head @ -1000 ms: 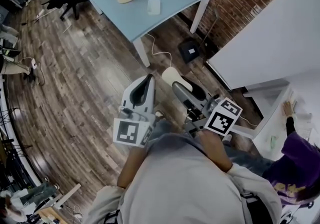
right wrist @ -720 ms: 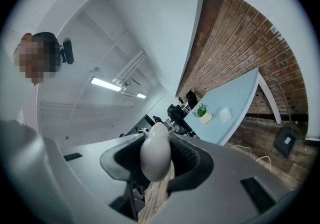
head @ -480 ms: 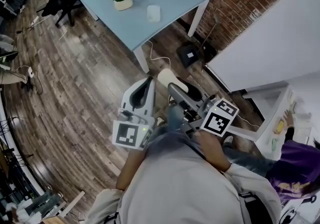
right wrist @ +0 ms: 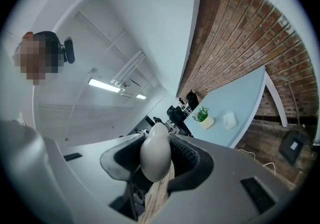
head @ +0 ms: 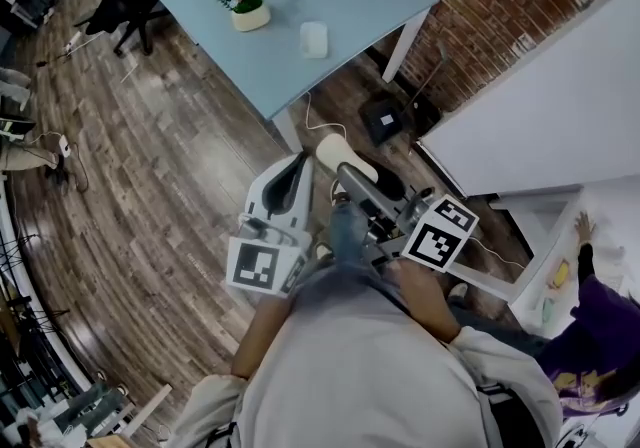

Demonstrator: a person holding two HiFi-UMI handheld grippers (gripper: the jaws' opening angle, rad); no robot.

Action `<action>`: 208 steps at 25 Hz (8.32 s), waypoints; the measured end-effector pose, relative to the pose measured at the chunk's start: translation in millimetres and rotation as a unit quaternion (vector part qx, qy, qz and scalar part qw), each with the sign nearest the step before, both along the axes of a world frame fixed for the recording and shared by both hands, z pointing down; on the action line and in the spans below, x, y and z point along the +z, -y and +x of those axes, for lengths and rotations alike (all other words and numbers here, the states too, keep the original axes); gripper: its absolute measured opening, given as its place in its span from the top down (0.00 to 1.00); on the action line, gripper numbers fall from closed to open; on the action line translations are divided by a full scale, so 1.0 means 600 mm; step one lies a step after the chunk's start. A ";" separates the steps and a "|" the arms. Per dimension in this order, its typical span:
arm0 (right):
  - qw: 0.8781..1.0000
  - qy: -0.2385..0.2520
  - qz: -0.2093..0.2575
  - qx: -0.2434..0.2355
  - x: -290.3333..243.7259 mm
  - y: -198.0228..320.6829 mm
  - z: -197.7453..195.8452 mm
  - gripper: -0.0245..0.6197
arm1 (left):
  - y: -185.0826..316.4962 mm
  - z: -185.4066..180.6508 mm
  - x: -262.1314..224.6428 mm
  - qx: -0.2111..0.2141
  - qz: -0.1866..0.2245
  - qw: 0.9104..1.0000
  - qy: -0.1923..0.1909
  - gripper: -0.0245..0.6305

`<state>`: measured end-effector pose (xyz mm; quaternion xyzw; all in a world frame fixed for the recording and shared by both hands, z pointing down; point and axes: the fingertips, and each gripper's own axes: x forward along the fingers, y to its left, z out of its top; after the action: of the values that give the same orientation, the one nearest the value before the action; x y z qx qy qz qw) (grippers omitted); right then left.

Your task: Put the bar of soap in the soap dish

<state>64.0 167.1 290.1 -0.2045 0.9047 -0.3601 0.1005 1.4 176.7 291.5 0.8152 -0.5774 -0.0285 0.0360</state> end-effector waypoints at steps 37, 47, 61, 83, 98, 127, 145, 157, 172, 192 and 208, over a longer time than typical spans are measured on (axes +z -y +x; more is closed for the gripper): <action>0.998 0.019 -0.033 -0.051 0.032 0.403 -0.035 0.71 | 0.387 -0.039 0.019 -0.066 -0.021 0.997 0.017 0.96; 0.998 0.014 -0.033 -0.045 0.027 0.460 -0.086 0.71 | 0.454 -0.080 0.023 -0.040 -0.026 0.999 0.003 0.96; 0.998 -0.017 -0.061 0.016 0.074 0.572 -0.183 0.71 | 0.576 -0.172 0.068 0.031 -0.046 0.998 0.004 0.96; 0.981 -0.092 -0.080 0.152 0.187 0.651 -0.224 0.71 | 0.664 -0.223 0.168 0.104 -0.088 0.991 0.003 0.96; 0.972 -0.120 -0.112 0.168 0.294 0.681 -0.218 0.71 | 0.697 -0.218 0.280 0.104 -0.114 0.988 0.017 0.96; 0.920 -0.275 -0.193 0.201 0.459 0.724 -0.224 0.71 | 0.724 -0.218 0.348 0.093 -0.145 0.985 0.007 0.96; 0.896 -0.352 -0.194 0.190 0.475 0.724 -0.231 0.71 | 0.712 -0.225 0.349 0.081 -0.151 0.985 -0.003 0.96; 0.892 -0.371 -0.187 0.179 0.475 0.722 -0.222 0.71 | 0.709 -0.224 0.345 0.075 -0.148 0.986 -0.007 0.96; 0.900 -0.364 -0.151 0.188 0.450 0.719 -0.206 0.83 | 0.704 -0.213 0.339 0.073 -0.147 0.986 -0.008 0.96; 0.934 -0.299 0.139 0.137 0.162 0.687 -0.254 0.94 | 0.676 -0.248 0.176 0.057 -0.092 0.994 -0.034 0.96; 0.929 -0.259 0.228 0.132 -0.001 0.659 -0.265 0.94 | 0.650 -0.276 0.008 0.041 -0.009 0.999 -0.009 0.96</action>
<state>-94.8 -228.1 289.2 -0.3802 0.9216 -0.0620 -0.0468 -164.2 -213.5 296.5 0.8378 -0.5430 -0.0287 0.0495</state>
